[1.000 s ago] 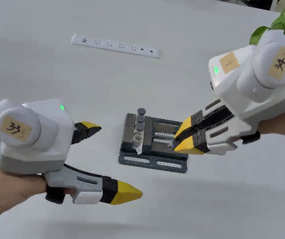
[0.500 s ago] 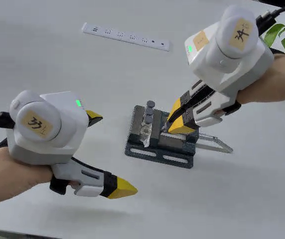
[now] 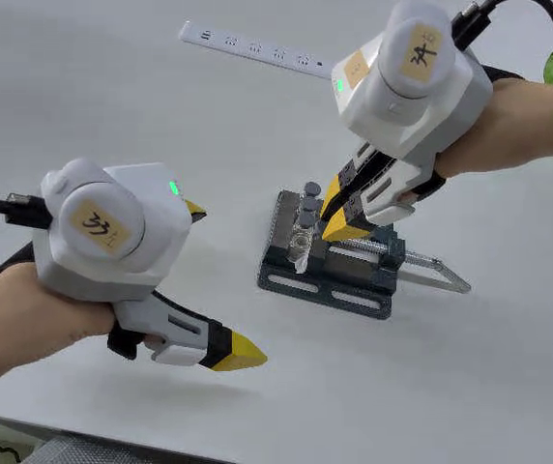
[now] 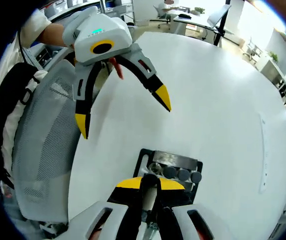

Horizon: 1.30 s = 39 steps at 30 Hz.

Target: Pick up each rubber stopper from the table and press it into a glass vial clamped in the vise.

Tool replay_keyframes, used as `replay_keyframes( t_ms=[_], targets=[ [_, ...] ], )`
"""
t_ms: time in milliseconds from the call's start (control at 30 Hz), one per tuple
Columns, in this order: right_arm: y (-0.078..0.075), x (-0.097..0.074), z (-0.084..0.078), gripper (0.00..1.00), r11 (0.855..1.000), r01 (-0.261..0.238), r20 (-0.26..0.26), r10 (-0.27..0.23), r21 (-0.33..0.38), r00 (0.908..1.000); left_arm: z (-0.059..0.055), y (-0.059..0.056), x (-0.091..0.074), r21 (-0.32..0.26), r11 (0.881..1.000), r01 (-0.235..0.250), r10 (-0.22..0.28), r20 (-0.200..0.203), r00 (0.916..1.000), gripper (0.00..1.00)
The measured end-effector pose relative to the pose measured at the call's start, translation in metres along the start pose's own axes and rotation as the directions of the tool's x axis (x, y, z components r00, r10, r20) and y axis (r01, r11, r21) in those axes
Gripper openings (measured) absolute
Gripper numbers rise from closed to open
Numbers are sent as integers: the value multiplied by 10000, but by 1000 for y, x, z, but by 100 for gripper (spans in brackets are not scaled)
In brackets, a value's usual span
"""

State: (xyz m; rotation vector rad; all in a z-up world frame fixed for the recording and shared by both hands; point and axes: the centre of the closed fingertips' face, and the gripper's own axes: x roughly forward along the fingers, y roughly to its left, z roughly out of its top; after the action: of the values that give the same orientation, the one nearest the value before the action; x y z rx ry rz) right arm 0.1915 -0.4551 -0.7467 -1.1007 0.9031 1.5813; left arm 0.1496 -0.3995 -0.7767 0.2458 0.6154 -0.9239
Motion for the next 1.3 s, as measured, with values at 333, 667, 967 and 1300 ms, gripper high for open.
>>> replay_keyframes(
  t_ms=[333, 667, 967, 1300],
  targets=[
    [-5, 12, 1, 5, 9997, -23, -375, 13, -260, 9993, -4, -2, 2, 97, 9999, 38, -36, -205, 9998, 99],
    [-8, 16, 1, 5, 9992, -48, -548, 26, -394, 9985, -6, -3, 5, 110, 9998, 139, -136, -296, 9995, 99],
    [-10, 19, 1, 5, 9988, -57, -739, 21, -490, 9973, -8, -3, 6, 38, 9999, 137, -136, -292, 9995, 99],
    [-9, 21, 0, 5, 9977, -90, -1210, 8, -675, 9927, -11, -4, 6, -18, 9999, 158, -158, -331, 9993, 98]
  ],
)
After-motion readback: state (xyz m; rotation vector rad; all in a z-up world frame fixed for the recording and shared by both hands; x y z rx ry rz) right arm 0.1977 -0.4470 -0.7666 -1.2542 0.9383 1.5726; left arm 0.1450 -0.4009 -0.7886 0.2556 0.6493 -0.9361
